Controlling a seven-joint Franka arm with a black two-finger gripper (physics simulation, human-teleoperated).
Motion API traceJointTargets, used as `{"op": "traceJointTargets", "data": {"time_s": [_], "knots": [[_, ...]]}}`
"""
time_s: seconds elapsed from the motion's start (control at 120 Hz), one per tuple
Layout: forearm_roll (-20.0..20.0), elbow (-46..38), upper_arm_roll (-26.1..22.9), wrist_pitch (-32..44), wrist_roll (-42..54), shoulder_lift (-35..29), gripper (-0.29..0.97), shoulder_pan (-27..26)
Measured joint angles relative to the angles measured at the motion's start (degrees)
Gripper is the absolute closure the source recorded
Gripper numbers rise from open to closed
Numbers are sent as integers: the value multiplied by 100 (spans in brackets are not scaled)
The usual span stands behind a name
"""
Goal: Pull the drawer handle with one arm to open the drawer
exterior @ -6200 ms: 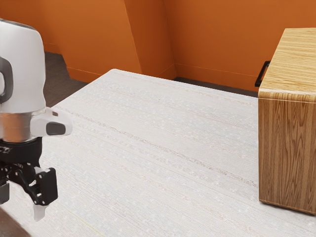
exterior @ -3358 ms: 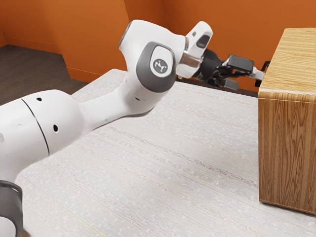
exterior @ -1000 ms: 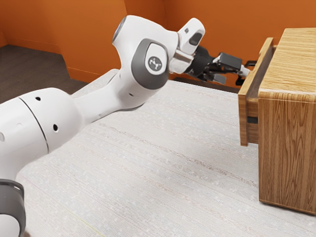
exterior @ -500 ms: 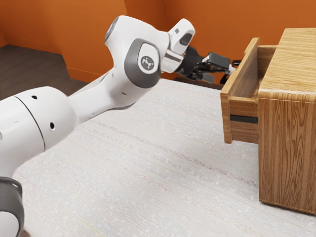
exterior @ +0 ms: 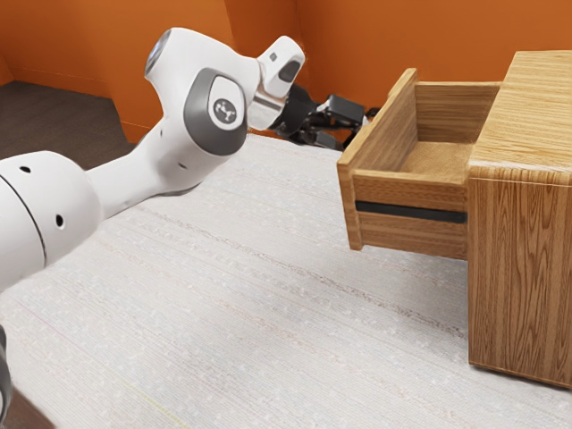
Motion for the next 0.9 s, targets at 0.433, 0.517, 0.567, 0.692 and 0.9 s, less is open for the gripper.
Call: {"op": "traceJointTargets", "data": {"time_s": [0.433, 0.517, 0.567, 0.692, 0.9], "knots": [[-29, -681, 315, -15, 15, -555, 0, 225], [-21, -847, 384, -17, 22, -688, 0, 225], [-32, -936, 458, -17, 26, -765, 0, 219], [-99, -1070, 530, -14, 36, -884, 0, 244], [-63, -846, 507, -14, 84, -1079, 0, 181]]}}
